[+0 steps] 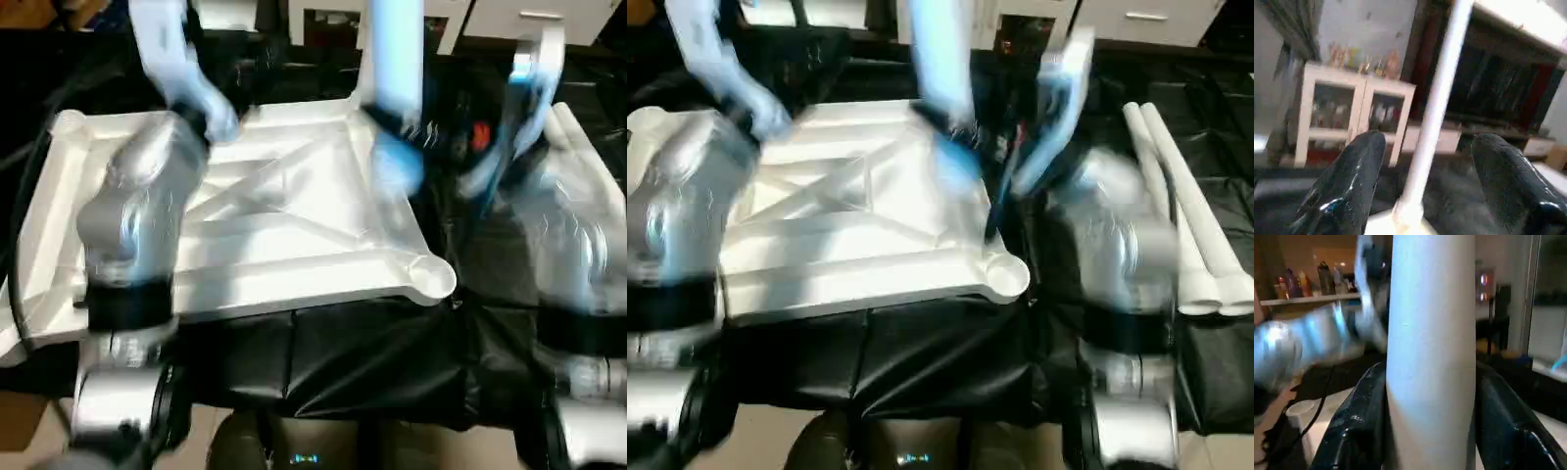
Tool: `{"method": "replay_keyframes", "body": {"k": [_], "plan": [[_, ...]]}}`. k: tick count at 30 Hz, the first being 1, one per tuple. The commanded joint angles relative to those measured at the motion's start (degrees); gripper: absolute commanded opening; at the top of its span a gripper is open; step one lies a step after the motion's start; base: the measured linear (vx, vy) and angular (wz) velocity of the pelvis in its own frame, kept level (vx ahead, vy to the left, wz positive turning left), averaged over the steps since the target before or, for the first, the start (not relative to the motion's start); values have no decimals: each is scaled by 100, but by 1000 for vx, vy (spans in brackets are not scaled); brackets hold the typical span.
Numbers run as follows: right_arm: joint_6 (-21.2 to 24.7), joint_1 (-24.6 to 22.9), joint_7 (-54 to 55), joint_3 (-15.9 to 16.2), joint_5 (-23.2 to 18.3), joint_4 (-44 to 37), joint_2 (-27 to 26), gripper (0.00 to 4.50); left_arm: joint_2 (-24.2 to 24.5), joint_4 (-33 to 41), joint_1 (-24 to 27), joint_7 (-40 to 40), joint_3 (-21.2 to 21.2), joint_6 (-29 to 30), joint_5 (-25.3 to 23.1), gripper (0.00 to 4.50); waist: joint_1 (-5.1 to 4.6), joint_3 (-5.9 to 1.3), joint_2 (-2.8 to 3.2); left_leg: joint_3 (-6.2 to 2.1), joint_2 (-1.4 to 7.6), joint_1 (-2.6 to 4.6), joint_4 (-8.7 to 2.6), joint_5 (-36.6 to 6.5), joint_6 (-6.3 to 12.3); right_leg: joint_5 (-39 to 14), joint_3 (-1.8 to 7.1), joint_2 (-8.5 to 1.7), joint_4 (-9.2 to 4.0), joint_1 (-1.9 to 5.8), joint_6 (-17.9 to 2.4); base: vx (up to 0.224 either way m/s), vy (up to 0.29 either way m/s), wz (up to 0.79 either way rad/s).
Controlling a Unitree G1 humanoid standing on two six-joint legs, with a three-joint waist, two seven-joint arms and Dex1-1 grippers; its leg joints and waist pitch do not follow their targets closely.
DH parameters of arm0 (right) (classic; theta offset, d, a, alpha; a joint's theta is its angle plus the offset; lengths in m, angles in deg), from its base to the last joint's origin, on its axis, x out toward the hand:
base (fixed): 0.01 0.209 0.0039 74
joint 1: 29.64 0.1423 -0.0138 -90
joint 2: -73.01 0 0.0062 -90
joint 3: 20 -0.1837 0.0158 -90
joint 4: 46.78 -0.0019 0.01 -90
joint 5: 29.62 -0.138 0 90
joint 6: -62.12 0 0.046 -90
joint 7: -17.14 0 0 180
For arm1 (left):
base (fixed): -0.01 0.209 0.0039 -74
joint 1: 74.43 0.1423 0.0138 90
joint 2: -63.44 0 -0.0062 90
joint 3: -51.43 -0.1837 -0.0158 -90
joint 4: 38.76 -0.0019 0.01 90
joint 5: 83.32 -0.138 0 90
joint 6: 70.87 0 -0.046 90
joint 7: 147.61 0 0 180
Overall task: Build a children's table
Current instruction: Insert table leg to table base
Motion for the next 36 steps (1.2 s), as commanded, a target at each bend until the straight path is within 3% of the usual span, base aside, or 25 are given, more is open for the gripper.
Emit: {"method": "replay_keyframes", "body": {"k": [1, 4, 5, 6, 7, 8, 9, 10, 16, 21, 28, 33, 35, 36], "plan": [[213, -73, 74, 69, -15, -451, 97, 189, -63, 124, -63, 56, -207, 143, 92, 325, 23, -711, 23, -104, 48, 196, -374, -856, 169, -804, 202, -273, -420, 398, -1288, 0, 0, 0], [183, -202, 178, 142, 212, -438, 176, 189, -125, 497, -128, 252, -334, 369, 369, 325, 7, -724, 17, -100, 46, 162, -365, -736, 201, -845, 196, -277, -417, 400, -1251, 0, 0, 0], [206, -222, 237, 136, 206, -439, 193, 189, -130, 604, -127, 315, -367, 424, 449, 325, 3, -723, 22, -100, 44, 160, -365, -722, 206, -854, 193, -274, -425, 393, -1254, 0, 0, 0], [252, -268, 359, 155, 149, -486, 244, 189, -139, 736, -135, 387, -390, 510, 590, 325, -5, -720, -18, -93, 37, 155, -363, -719, 216, -882, 197, -274, -434, 401, -1245, 0, 0, 0], [258, -278, 381, 162, 142, -492, 254, 189, -138, 776, -133, 408, -396, 537, 631, 325, -5, -719, 9, -96, 46, 163, -360, -698, 229, -863, 196, -270, -432, 393, -1245, 0, 0, 0], [312, -349, 521, 213, 104, -558, 321, 189, -131, 1063, -115, 547, -437, 740, 921, 325, -16, -716, -22, -85, 40, 162, -359, -688, 236, -861, 195, -260, -435, 392, -1233, 0, 0, 0], [338, -369, 560, 234, 107, -568, 330, 189, -115, 1221, -88, 624, -483, 837, 1043, 325, 0, -721, -1, -87, 51, 172, -358, -624, 235, -822, 198, -262, -415, 388, -1242, 0, 0, 0], [386, -389, 594, 252, 117, -588, 334, 189, -91, 1370, -58, 694, -546, 919, 1133, 325, -18, -726, -29, -87, 51, 160, -360, -586, 276, -743, 189, -244, -412, 386, -1253, 0, 0, 0], [364, -412, 661, 343, 246, -508, 348, 188, -92, 1516, -69, 707, -549, 1015, 1246, 325, -27, -702, -20, -77, 46, 168, -365, -667, 283, -928, 195, -250, -445, 378, -1151, 0, 0, 0], [177, -544, 764, 862, 420, -578, 341, 188, -116, 1534, -80, 642, -497, 1110, 1360, 325, -29, -701, -7, -81, 45, 167, -374, -692, 185, -949, 196, -249, -450, 376, -1083, 0, 0, 0], [121, -511, 848, 949, 365, -542, 299, 187, -129, 1500, -110, 678, -469, 1138, 1440, 325, -30, -703, -12, -81, 47, 166, -376, -687, 201, -860, 197, -244, -443, 377, -1089, 0, 0, 0], [140, -456, 911, 834, 202, -534, 343, 187, -13, 1404, -139, 547, -356, 1052, 1346, 325, -32, -699, -7, -81, 48, 171, -381, -699, 186, -877, 199, -250, -446, 379, -1075, 0, 0, 0], [435, -312, 948, 390, -292, -586, 324, 187, 234, 1078, -190, 445, -104, 824, 1093, 325, -34, -694, -5, -85, 43, 174, -382, -709, 197, -901, 196, -245, -445, 378, -1067, 0, 0, 0], [435, -312, 948, 390, -292, -586, 324, 187, 234, 1078, -190, 445, -104, 824, 1093, 325, -40, -686, -8, -85, 36, 180, -387, -742, 205, -966, 198, -238, -455, 377, -1030, 0, 0, 0]]}}
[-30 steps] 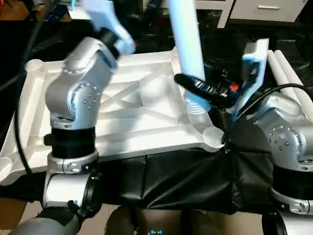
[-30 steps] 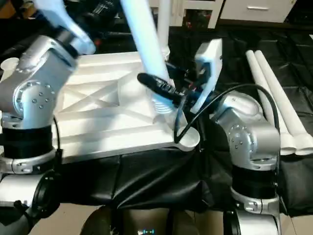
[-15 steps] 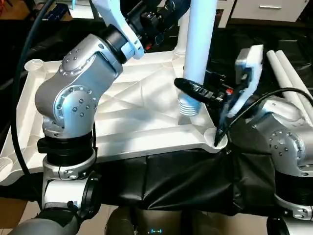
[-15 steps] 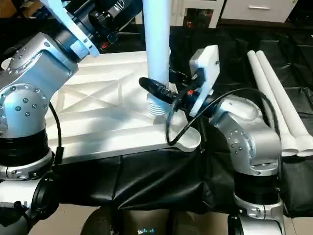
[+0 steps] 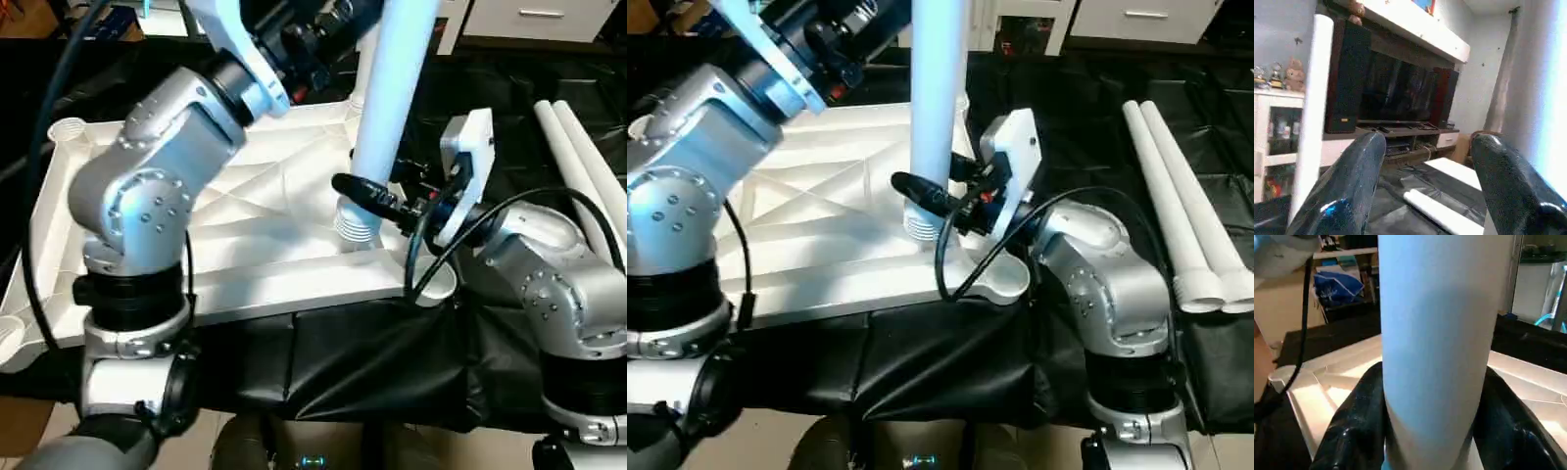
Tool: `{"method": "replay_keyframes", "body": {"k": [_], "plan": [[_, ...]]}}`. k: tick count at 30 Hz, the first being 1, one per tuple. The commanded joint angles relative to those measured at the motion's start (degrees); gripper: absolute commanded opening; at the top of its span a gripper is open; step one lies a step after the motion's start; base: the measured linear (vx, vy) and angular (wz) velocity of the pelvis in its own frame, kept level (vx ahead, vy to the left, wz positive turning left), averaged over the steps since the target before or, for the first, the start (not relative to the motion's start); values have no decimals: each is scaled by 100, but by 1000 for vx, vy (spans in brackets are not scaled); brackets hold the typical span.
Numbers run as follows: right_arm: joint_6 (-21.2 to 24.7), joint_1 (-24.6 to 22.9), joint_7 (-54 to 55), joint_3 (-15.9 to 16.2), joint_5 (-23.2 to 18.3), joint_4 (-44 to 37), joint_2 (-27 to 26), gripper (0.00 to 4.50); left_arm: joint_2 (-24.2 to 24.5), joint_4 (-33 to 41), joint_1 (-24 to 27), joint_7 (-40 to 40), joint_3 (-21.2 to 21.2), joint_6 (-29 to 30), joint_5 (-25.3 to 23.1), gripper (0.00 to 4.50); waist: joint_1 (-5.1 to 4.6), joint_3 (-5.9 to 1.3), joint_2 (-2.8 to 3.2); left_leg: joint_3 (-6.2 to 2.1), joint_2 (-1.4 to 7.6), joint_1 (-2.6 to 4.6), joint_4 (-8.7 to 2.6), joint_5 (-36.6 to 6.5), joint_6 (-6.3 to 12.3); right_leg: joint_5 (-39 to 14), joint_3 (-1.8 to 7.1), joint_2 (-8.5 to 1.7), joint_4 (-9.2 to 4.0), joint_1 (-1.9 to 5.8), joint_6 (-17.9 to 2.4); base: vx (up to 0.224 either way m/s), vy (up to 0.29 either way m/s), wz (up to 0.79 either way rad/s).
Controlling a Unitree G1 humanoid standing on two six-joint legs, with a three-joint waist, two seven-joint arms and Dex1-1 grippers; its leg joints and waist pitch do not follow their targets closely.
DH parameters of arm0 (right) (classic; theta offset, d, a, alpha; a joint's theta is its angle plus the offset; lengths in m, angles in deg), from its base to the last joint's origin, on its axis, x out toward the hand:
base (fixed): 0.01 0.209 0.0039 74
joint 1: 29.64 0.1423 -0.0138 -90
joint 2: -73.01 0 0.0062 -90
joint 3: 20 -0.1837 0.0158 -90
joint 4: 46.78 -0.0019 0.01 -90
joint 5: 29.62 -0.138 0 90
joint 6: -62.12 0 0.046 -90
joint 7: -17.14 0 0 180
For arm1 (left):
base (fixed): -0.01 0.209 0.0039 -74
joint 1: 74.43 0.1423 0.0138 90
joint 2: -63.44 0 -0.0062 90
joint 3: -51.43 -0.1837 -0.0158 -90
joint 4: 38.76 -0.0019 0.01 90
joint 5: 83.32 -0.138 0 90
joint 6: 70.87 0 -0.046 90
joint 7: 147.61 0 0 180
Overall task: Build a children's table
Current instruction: Insert table leg to table base
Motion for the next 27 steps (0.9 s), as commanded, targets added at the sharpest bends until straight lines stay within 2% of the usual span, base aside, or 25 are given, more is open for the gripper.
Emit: {"method": "replay_keyframes", "body": {"k": [1, 2, 4, 5, 6, 7, 8, 9, 11, 12, 13, 15, 17, 18, 19, 20, 23, 27], "plan": [[280, 161, 52, -489, -504, -106, 45, 187, 212, -216, -89, -72, 275, -232, -216, 325, -12, -671, -30, -82, 32, 193, -382, -743, 197, -987, 202, -238, -435, 377, -1030, 0, 0, 0], [521, 254, 41, -765, -869, -108, 92, 187, 383, -408, -92, -61, 424, -365, -311, 325, -13, -670, -26, -86, 24, 199, -387, -730, 191, -1018, 203, -236, -447, 384, -989, 0, 0, 0], [1343, 434, -18, -1505, -1948, 71, 391, 187, 841, -653, 59, 115, 724, -535, -423, 325, -21, -680, -10, -96, 8, 226, -387, -649, 169, -972, 195, -215, -428, 389, -990, 0, 0, 0], [1343, 434, -18, -1505, -1948, 71, 391, 187, 841, -653, 59, 115, 724, -535, -423, 325, -16, -684, -8, -99, 13, 223, -386, -621, 154, -945, 193, -218, -426, 391, -989, 0, 0, 0], [1681, 455, -59, -1794, -2447, 189, 566, 186, 1024, -664, 184, 242, 759, -590, -493, 325, -12, -691, 8, -92, 22, 232, -381, -540, 117, -803, 192, -216, -413, 380, -1046, 0, 0, 0], [2108, 450, -67, -2145, -3161, 361, 794, 186, 1177, -607, 383, 469, 705, -625, -533, 325, -7, -695, 11, -86, 23, 232, -383, -469, 150, -643, 191, -216, -404, 393, -1102, 0, 0, 0], [2176, 444, -65, -2199, -3289, 393, 834, 186, 1196, -592, 419, 514, 688, -627, -531, 325, 3, -703, 22, -83, 28, 247, -380, -431, 175, -560, 193, -219, -398, 386, -1141, 0, 0, 0], [2422, 359, -49, -2465, -4027, 587, 1014, 186, 1272, -452, 669, 713, 558, -595, -534, 325, 15, -705, 31, -67, 34, 251, -377, -359, 215, -401, 186, -208, -388, 365, -1223, 0, 0, 0], [2602, 226, 9, -2725, -4902, 854, 1150, 186, 1483, -209, 1118, 1238, 169, -549, -522, 325, 45, -709, 32, -77, 46, 235, -386, -276, 319, -260, 181, -244, -377, 390, -1295, 0, 0, 0], [2631, 171, 51, -2808, -5242, 952, 1187, 186, 1567, -109, 1317, 1460, -24, -545, -534, 325, 56, -705, 26, -57, 60, 249, -392, -301, 361, -268, 179, -236, -394, 366, -1292, 0, 0, 0], [2656, 147, 189, -2931, -5644, 1061, 1188, 186, 1678, 7, 1542, 1714, -299, -528, -533, 325, 54, -691, 23, -49, 53, 222, -394, -288, 368, -273, 171, -226, -383, 356, -1312, 0, 0, 0], [2630, 132, 517, -3112, -6421, 1234, 1176, 186, 1882, 253, 1952, 2081, -913, -579, -644, 325, 64, -689, 35, -65, 70, 243, -407, -294, 399, -357, 173, -258, -397, 354, -1294, 0, 0, 0], [2622, 157, 785, -3216, -6947, 1313, 1147, 186, 1969, 398, 2195, 2300, -1298, -619, -711, 325, 52, -659, 22, -36, 57, 238, -417, -424, 339, -553, 175, -244, -424, 340, -1265, 0, 0, 0], [2613, 162, 894, -3249, -7166, 1328, 1140, 186, 1978, 447, 2285, 2341, -1469, -639, -774, 325, 48, -635, 48, -35, 52, 229, -430, -496, 267, -685, 178, -246, -443, 342, -1242, 0, 0, 0], [2586, 142, 1020, -3254, -7442, 1351, 1169, 186, 1948, 483, 2375, 2385, -1627, -679, -859, 325, 37, -620, 21, -36, 51, 232, -448, -595, 200, -843, 180, -251, -471, 352, -1197, 0, 0, 0], [2586, 142, 1020, -3254, -7442, 1351, 1169, 186, 1948, 483, 2375, 2385, -1627, -679, -859, 325, 30, -616, 12, -34, 47, 229, -453, -650, 167, -932, 182, -253, -479, 361, -1170, 0, 0, 0], [2588, 2, 1192, -3189, -8046, 1442, 1402, 186, 1834, 531, 2571, 2454, -2110, -761, -1134, 325, 22, -605, 14, -36, 40, 233, -472, -723, 61, -1197, 188, -260, -531, 372, -1041, 0, 0, 0], [2612, -68, 1258, -3185, -8239, 1500, 1517, 186, 1789, 518, 2642, 2463, -2347, -909, -1315, 325, 7, -621, 3, -39, 22, 196, -471, -667, 43, -1212, 179, -247, -530, 381, -960, 0, 0, 0]]}}
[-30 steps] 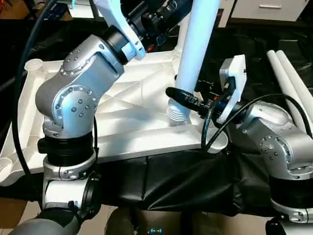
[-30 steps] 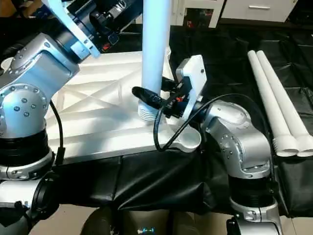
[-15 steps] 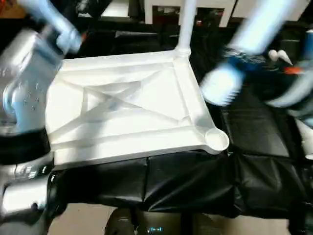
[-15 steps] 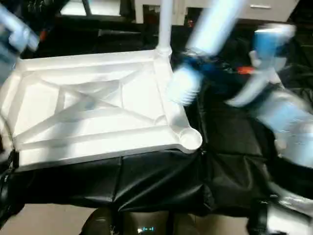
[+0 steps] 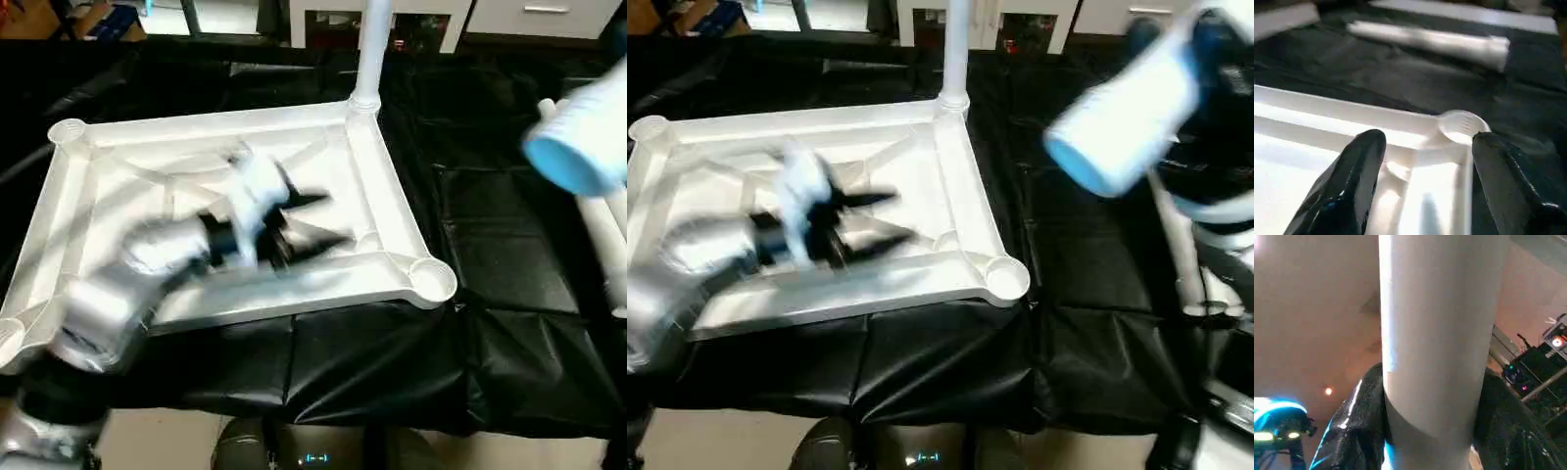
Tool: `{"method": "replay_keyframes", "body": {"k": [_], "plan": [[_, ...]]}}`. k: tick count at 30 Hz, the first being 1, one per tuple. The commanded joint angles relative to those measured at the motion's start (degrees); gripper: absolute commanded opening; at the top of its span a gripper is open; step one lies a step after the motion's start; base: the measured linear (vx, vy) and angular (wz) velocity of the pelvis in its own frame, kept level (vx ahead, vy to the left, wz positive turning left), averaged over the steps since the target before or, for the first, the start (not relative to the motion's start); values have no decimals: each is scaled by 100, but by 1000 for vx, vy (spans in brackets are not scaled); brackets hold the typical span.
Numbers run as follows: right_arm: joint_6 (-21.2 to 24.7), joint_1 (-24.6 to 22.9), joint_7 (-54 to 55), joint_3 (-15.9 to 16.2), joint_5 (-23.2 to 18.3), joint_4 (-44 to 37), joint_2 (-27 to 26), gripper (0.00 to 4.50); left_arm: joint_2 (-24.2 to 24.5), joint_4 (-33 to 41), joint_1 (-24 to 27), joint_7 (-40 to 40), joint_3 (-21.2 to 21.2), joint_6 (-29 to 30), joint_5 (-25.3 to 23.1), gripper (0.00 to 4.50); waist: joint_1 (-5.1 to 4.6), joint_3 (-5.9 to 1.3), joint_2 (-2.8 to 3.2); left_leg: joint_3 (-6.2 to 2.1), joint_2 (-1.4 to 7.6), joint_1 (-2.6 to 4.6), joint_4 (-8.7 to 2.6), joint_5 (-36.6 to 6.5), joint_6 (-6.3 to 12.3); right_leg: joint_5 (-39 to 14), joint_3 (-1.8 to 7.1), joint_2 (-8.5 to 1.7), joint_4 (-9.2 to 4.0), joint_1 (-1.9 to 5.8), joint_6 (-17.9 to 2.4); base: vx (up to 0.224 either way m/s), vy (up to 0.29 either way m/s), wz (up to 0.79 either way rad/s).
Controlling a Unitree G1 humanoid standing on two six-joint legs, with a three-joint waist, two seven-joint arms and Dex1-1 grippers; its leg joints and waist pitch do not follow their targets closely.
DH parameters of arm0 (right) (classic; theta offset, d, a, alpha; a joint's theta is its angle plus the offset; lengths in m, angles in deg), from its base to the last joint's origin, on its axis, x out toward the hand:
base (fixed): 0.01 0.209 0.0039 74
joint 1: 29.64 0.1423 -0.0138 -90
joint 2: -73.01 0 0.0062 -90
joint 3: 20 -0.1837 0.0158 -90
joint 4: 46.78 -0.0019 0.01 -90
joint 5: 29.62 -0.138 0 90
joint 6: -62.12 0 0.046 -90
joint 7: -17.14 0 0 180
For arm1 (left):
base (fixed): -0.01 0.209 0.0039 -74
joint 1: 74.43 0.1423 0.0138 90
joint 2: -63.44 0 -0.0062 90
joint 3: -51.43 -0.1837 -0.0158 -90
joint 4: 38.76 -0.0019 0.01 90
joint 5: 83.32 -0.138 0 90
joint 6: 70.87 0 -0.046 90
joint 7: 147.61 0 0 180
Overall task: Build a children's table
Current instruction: Insert table leg to table base
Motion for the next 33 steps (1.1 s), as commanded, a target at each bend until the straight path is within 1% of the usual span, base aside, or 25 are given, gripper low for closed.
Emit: {"method": "replay_keyframes", "body": {"k": [1, 4, 7, 10, 13, 14, 15, 16, 17, 19, 20, 21, 22, 23, 24, 25, 26, 27, 28, 29, 30, 33], "plan": [[10, -73, 142, -34, -305, -63, 144, 186, 33, 70, 26, 17, -89, -130, -144, 325, 5, -608, -30, -57, 22, 170, -371, -657, 63, -1191, 182, -247, -462, 381, -1016, 0, 0, 0], [-3, -121, 354, -56, -549, -31, 202, 186, 64, 51, 84, -21, -297, -361, -427, 325, 2, -622, -31, -54, 26, 185, -369, -641, 113, -1132, 182, -230, -470, 376, -998, 0, 0, 0], [24, -94, 429, -123, -563, 7, 178, 186, 62, 75, 163, -46, -382, -468, -592, 325, -6, -634, -19, -51, 20, 166, -364, -569, 157, -1059, 181, -229, -459, 377, -1002, 0, 0, 0], [44, -68, 419, -148, -563, 55, 183, 186, 79, 114, 245, -51, -439, -473, -703, 325, -3, -633, -3, -46, 23, 171, -366, -579, 174, -1076, 180, -228, -464, 369, -1016, 0, 0, 0], [49, -60, 427, -153, -563, 97, 207, 186, 92, 129, 294, -46, -471, -486, -740, 325, -3, -632, -2, -45, 21, 175, -367, -588, 171, -1063, 175, -224, -462, 366, -1043, 0, 0, 0], [43, -65, 443, -154, -563, 101, 216, 186, 91, 135, 305, -48, -475, -495, -749, 325, -4, -621, -2, -47, 23, 173, -374, -599, 168, -1078, 175, -226, -465, 363, -1043, 0, 0, 0], [-18, -72, 520, -155, -563, 95, 227, 186, 92, 136, 313, -55, -485, -508, -777, 325, -3, -621, -3, -51, 28, 175, -377, -598, 163, -1093, 176, -228, -466, 364, -1033, 0, 0, 0], [-356, -141, 864, -53, -563, 22, 307, 186, 95, 127, 324, -63, -491, -526, -815, 325, 0, -615, 0, -48, 29, 179, -379, -590, 142, -1112, 178, -234, -474, 356, -1018, 0, 0, 0], [-525, -123, 1101, 8, -488, 29, 301, 186, 91, 124, 328, -68, -491, -532, -834, 325, -3, -622, 2, -46, 30, 188, -377, -587, 127, -1111, 177, -230, -471, 353, -1013, 0, 0, 0], [-769, -55, 1471, 67, -347, 8, 199, 186, 75, 118, 335, -74, -490, -539, -879, 325, -14, -605, -10, -40, 21, 184, -385, -660, 68, -1271, 177, -236, -485, 338, -954, 0, 0, 0], [-798, -46, 1515, 70, -331, 3, 180, 186, 73, 117, 335, -75, -490, -540, -883, 325, -18, -605, -9, -39, 17, 184, -386, -676, 61, -1302, 175, -233, -488, 338, -941, 0, 0, 0], [-932, -5, 1715, 83, -257, -23, 94, 186, 67, 113, 339, -76, -490, -546, -904, 325, -24, -602, -6, -42, 20, 183, -391, -694, 53, -1341, 175, -234, -491, 330, -905, 0, 0, 0], [-1438, 163, 2503, 143, -5, -106, -264, 186, 62, 94, 348, -111, -491, -567, -977, 325, -48, -600, -12, -45, 16, 176, -396, -672, 32, -1347, 169, -233, -482, 318, -877, 0, 0, 0], [-1546, 201, 2680, 158, 64, -122, -340, 186, 62, 91, 350, -119, -491, -572, -993, 325, -56, -596, -11, -53, 18, 165, -404, -658, 6, -1376, 165, -242, -479, 316, -843, 0, 0, 0], [-1616, 225, 2793, 168, 109, -131, -388, 186, 61, 89, 351, -124, -491, -575, -1003, 325, -81, -598, -6, -43, 14, 187, -406, -708, -40, -1424, 164, -233, -484, 295, -817, 0, 0, 0], [-1740, 307, 3050, 250, 175, -167, -522, 186, 72, 86, 368, -126, -500, -593, -1050, 325, -96, -600, -10, -40, 11, 193, -407, -714, -54, -1349, 168, -217, -477, 300, -795, 0, 0, 0], [-1740, 307, 3050, 250, 175, -167, -522, 186, 72, 86, 368, -126, -500, -593, -1050, 325, -107, -604, -6, -41, 9, 187, -408, -690, -56, -1270, 168, -209, -462, 307, -794, 0, 0, 0], [-1802, 333, 3171, 281, 145, -194, -587, 186, 88, 85, 376, -124, -512, -605, -1079, 325, -110, -612, -3, -37, 6, 194, -404, -650, -38, -1084, 172, -198, -450, 313, -786, 0, 0, 0], [-1936, 353, 3383, 332, 69, -231, -657, 186, 109, 91, 392, -116, -525, -620, -1111, 325, -116, -610, -6, -29, 1, 191, -400, -595, 4, -873, 177, -187, -432, 314, -799, 0, 0, 0], [-2137, 378, 3645, 380, -26, -281, -730, 186, 127, 104, 414, -104, -536, -630, -1138, 325, -116, -611, -3, -31, -2, 184, -403, -561, 24, -794, 176, -187, -421, 319, -806, 0, 0, 0], [-2301, 408, 3890, 415, -36, -303, -784, 186, 144, 117, 433, -96, -548, -640, -1163, 325, -124, -619, -2, -31, -2, 180, -402, -478, 52, -657, 175, -189, -406, 321, -793, 0, 0, 0], [-2572, 505, 4407, 398, -16, -340, -949, 186, 153, 128, 449, -75, -552, -650, -1216, 325, -155, -603, -1, -26, -14, 170, -409, -433, 68, -460, 175, -175, -387, 326, -781, 0, 0, 0]]}}
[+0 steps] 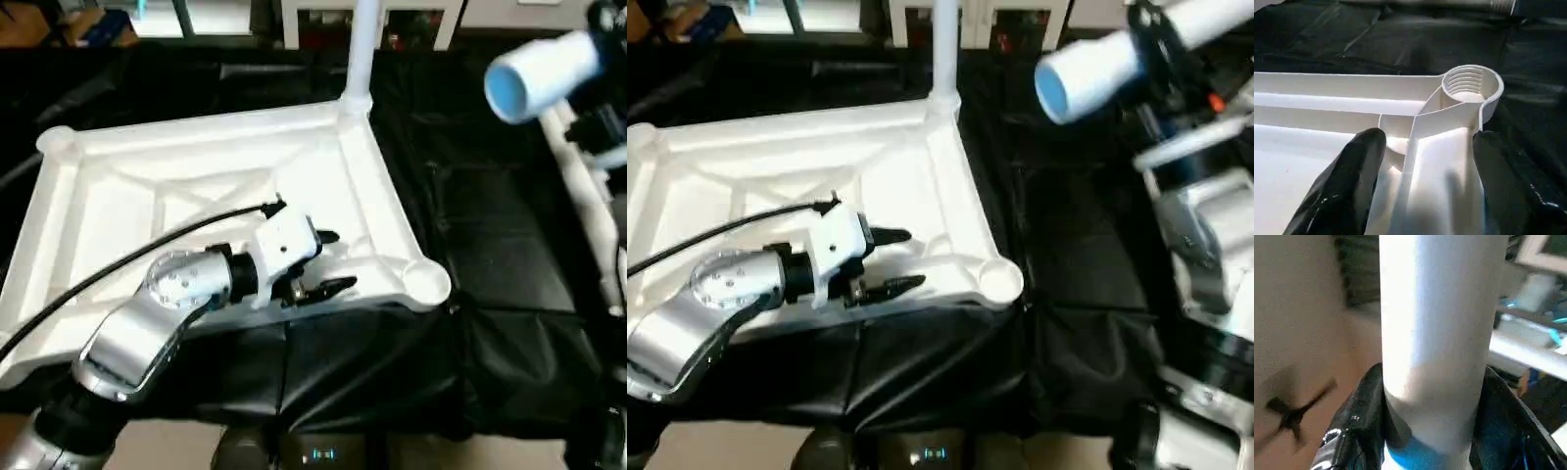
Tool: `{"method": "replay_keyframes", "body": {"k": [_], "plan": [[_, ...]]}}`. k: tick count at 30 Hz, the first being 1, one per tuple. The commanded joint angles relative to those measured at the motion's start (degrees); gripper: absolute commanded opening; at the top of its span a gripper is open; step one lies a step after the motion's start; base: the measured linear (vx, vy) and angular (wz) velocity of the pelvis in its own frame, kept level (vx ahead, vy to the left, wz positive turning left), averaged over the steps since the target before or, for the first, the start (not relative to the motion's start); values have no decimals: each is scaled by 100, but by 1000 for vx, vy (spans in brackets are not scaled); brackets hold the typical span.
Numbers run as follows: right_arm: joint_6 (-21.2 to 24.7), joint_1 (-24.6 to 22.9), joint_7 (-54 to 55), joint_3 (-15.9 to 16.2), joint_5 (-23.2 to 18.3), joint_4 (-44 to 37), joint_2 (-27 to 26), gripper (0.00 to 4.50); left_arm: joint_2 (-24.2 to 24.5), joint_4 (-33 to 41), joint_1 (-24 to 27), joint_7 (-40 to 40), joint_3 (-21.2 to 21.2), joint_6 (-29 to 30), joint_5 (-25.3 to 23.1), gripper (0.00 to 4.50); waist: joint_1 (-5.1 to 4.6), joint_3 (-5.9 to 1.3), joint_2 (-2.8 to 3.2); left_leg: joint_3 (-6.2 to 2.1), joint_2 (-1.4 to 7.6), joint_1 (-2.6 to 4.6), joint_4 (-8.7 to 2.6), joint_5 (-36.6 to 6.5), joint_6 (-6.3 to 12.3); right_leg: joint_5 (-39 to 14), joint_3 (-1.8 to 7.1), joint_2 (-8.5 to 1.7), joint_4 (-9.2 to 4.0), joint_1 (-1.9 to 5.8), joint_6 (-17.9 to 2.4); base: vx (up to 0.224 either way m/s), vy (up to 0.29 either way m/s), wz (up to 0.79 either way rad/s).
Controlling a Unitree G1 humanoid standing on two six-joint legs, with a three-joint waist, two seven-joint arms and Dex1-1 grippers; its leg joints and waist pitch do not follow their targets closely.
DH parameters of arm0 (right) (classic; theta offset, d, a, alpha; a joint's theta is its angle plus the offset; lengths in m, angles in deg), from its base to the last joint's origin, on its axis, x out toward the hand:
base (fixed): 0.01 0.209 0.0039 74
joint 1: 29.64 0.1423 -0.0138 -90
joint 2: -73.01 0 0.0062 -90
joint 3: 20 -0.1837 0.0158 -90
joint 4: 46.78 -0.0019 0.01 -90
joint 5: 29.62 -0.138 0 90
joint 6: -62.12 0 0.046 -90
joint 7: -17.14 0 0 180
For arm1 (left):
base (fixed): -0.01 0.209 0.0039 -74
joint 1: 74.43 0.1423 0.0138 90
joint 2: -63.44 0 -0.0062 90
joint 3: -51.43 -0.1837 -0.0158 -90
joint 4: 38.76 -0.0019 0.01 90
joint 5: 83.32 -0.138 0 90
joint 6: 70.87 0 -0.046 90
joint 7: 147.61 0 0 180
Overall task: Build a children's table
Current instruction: Insert table leg to table base
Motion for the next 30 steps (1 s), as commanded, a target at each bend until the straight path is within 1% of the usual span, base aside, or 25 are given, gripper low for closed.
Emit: {"method": "replay_keyframes", "body": {"k": [1, 5, 8, 11, 12, 13, 14, 15, 16, 17, 18, 19, 20, 21, 22, 23, 24, 25, 26, 27, 29, 30], "plan": [[-204, 94, 411, -55, -88, -233, -61, 186, 37, 107, 65, 45, -92, -42, -97, 325, -26, -562, -64, -29, -11, 180, -344, -483, 71, -466, 175, -176, -360, 347, -859, 0, 0, 0], [-312, 112, 656, -72, -34, -314, -147, 186, 15, 112, 67, 43, -91, -57, -136, 325, -45, -552, -58, -32, -12, 171, -356, -539, 57, -442, 175, -173, -367, 360, -814, 0, 0, 0], [-425, 74, 876, -4, -31, -415, -130, 186, -2, 118, 68, 43, -91, -90, -165, 325, -55, -543, -58, -30, -14, 177, -361, -618, 14, -536, 178, -174, -379, 358, -776, 0, 0, 0], [-350, 20, 900, 79, 78, -465, -21, 186, -39, 122, 70, 38, -81, -176, -182, 325, -58, -540, -57, -31, -10, 186, -366, -697, -27, -663, 176, -169, -396, 351, -726, 0, 0, 0], [-221, -32, 807, 160, 266, -504, 90, 186, -69, 129, 75, 35, -66, -203, -162, 325, -62, -545, -71, -35, -11, 173, -370, -677, -28, -643, 175, -169, -394, 366, -727, 0, 0, 0], [-83, -105, 612, 299, 648, -582, 260, 186, -95, 150, 75, 74, -46, -157, -77, 352, -54, -548, -69, -35, -11, 175, -369, -616, -51, -579, 171, -154, -385, 368, -732, 0, 0, 0], [-25, -150, 487, 405, 898, -647, 368, 186, -107, 164, 73, 95, -35, -142, -36, 352, -47, -552, -73, -41, -6, 169, -370, -568, -61, -518, 173, -160, -382, 377, -737, 0, 0, 0], [129, -357, -162, 983, 2046, -981, 929, 186, -175, 269, 85, 195, 23, 5, 206, 359, -44, -553, -83, -41, -16, 148, -363, -511, -59, -431, 171, -157, -377, 388, -741, 0, 0, 0], [158, -444, -446, 1247, 2525, -1132, 1177, 186, -204, 322, 93, 238, 48, 84, 318, 359, -12, -551, -106, -39, -16, 150, -361, -412, -114, -330, 181, -152, -379, 411, -727, 0, 0, 0], [140, -496, -617, 1416, 2790, -1214, 1330, 186, -215, 346, 100, 242, 50, 117, 346, 376, -9, -553, -97, -40, -20, 135, -360, -391, -115, -291, 184, -164, -361, 415, -745, 0, 0, 0], [26, -673, -1200, 2003, 3654, -1475, 1856, 186, -240, 416, 127, 226, 35, 215, 386, 376, 4, -550, -103, -48, -3, 128, -359, -451, -115, -384, 175, -176, -377, 418, -747, 0, 0, 0], [-24, -730, -1357, 2157, 3834, -1525, 1990, 186, -248, 418, 142, 215, 24, 234, 383, 398, 12, -533, -90, -43, -1, 142, -363, -559, -60, -488, 200, -205, -415, 429, -745, 0, 0, 0], [-117, -860, -1622, 2368, 4082, -1563, 2206, 186, -252, 450, 168, 244, -20, 326, 427, 398, -8, -525, -89, -39, -4, 129, -368, -628, -1, -583, 204, -219, -424, 426, -778, 0, 0, 0], [-125, -870, -1639, 2383, 4099, -1565, 2222, 186, -252, 453, 170, 246, -24, 334, 430, 400, -7, -527, -91, -36, 12, 146, -361, -717, 81, -733, 213, -235, -448, 415, -821, 0, 0, 0], [-235, -1011, -1886, 2605, 4374, -1624, 2450, 186, -218, 528, 193, 313, -93, 485, 492, 400, -9, -530, -78, -43, 16, 152, -358, -729, 153, -801, 213, -233, -450, 412, -874, 0, 0, 0], [-283, -1073, -1995, 2708, 4501, -1660, 2552, 186, -192, 570, 203, 355, -130, 563, 523, 400, -2, -532, -83, -44, 32, 169, -359, -733, 168, -815, 211, -230, -456, 404, -898, 0, 0, 0], [-316, -1139, -2087, 2801, 4626, -1703, 2626, 186, -141, 575, 218, 408, -199, 605, 486, 400, 1, -522, -86, -52, 39, 161, -361, -712, 202, -770, 214, -227, -450, 411, -949, 0, 0, 0], [-316, -1139, -2087, 2801, 4626, -1703, 2626, 186, -141, 575, 218, 408, -199, 605, 486, 400, -4, -524, -78, -48, 39, 175, -356, -710, 252, -735, 214, -220, -447, 397, -992, 0, 0, 0], [-316, -1139, -2087, 2801, 4626, -1703, 2626, 186, -141, 575, 218, 408, -199, 605, 486, 400, -14, -525, -83, -47, 34, 168, -353, -697, 282, -715, 212, -217, -445, 399, -1014, 0, 0, 0], [-396, -1219, -2293, 2880, 4890, -1752, 2639, 186, -70, 509, 224, 431, -297, 570, 332, 400, -10, -531, -80, -48, 39, 175, -350, -684, 298, -699, 212, -217, -440, 400, -1035, 0, 0, 0], [-603, -1350, -2619, 2998, 5243, -1867, 2566, 186, 75, 258, 207, 426, -499, 389, -97, 400, -5, -527, -80, -51, 55, 176, -349, -715, 366, -714, 214, -220, -455, 396, -1057, 0, 0, 0], [-676, -1392, -2710, 3037, 5321, -1899, 2547, 186, 108, 200, 206, 422, -542, 357, -184, 400, -5, -528, -79, -53, 54, 172, -343, -712, 394, -695, 214, -221, -442, 399, -1033, 0, 0, 0]]}}
